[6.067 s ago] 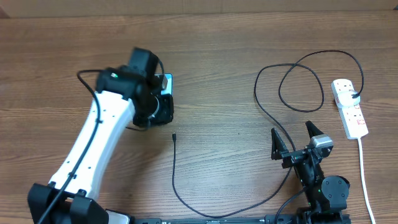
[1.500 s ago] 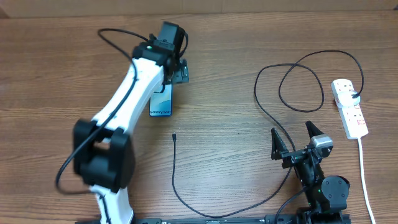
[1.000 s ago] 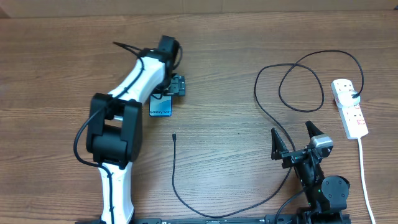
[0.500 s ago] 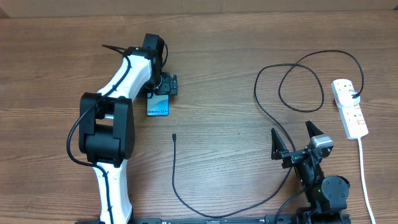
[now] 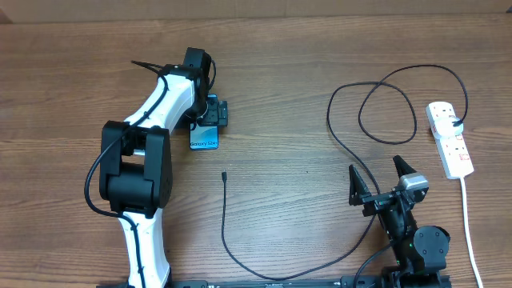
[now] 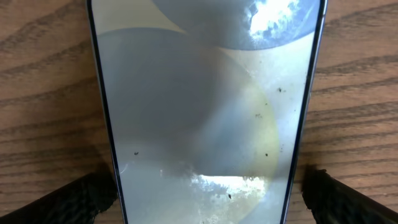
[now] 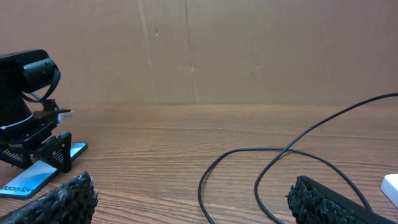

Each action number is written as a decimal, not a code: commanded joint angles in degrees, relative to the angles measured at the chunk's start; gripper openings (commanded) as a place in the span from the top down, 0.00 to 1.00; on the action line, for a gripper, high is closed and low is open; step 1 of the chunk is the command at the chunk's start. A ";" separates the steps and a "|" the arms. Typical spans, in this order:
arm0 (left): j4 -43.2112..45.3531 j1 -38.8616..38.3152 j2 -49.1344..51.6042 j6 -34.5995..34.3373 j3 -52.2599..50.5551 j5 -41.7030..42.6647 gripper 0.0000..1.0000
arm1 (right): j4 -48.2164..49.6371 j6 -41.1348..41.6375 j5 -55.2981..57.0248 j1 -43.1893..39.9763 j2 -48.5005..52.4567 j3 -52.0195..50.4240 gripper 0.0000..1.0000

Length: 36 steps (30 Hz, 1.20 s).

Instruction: Plug charger to phone and switch on socket

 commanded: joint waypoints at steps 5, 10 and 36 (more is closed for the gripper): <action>-0.09 -0.42 2.95 0.17 -3.30 2.49 0.00 | 0.20 -0.26 0.42 0.17 -0.02 -0.55 0.00; 2.60 -0.39 2.95 0.20 -3.30 2.03 0.00 | 0.20 -0.28 0.42 0.17 -0.02 -0.55 0.00; -11.54 -1.20 2.95 -1.97 -3.30 2.54 0.46 | 0.20 -0.26 0.39 0.17 -0.02 -0.55 0.00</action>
